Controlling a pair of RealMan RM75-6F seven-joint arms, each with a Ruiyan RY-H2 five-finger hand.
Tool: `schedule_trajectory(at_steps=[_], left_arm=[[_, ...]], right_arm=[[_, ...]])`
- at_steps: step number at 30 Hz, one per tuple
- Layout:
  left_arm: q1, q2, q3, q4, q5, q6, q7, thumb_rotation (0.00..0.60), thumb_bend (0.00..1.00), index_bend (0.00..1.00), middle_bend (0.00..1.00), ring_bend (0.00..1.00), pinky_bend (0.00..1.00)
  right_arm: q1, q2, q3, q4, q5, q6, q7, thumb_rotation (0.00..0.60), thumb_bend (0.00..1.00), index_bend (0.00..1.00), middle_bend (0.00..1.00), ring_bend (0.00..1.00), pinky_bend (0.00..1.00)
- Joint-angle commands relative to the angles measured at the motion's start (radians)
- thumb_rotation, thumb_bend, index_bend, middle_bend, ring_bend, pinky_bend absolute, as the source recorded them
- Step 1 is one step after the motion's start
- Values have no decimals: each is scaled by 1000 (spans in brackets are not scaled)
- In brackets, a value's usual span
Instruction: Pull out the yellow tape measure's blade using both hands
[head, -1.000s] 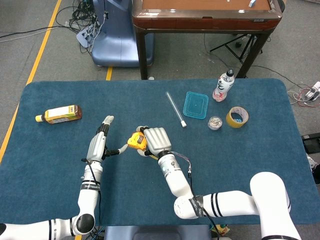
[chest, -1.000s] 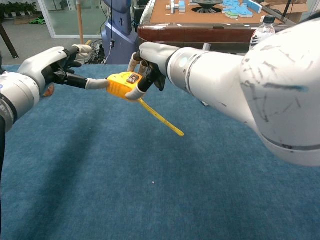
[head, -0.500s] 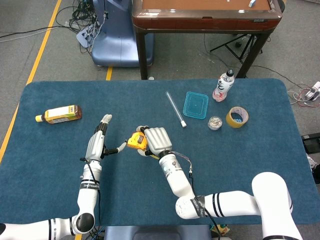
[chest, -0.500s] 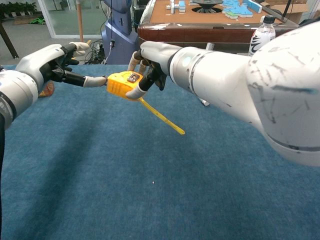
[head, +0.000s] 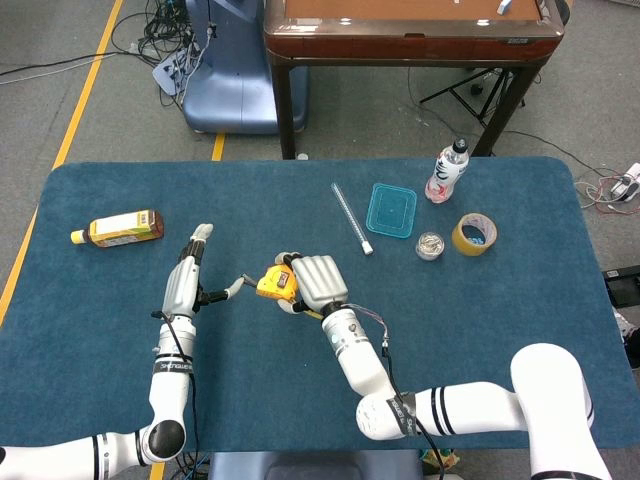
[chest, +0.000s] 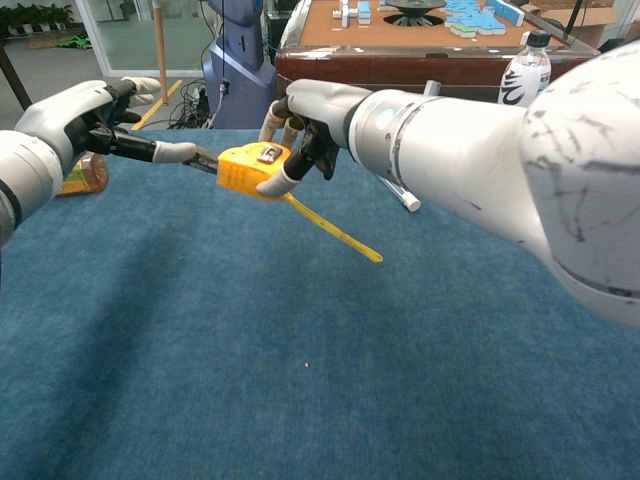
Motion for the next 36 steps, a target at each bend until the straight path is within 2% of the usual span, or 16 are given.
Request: schedule_trajectory(at_steps=[1,17,23,36], left_arm=[[1,6,-5,6,-9,-3,-1,600,194,0,0,0,0],[7,43,-13,8,-44,-22,0,600,194,1,0,0,0],[3,54,-12,7,-58,-32,7,600,206,74,0,0,0],[-4,63,-10,18,-70,-42,0,600,275,160,0,0,0]], right_arm=[[-2,3,-2,-4,1,0,1,600,817,838,797,774,437],[-2,4,-7,-6,-4,8,3,600,816,838,797,777,437],[-3,6,-6,-4,-5,8,5,600,816,838,797,779,437],[-5,4,-8,6,-6,1,11,600,817,840,799,780,437]])
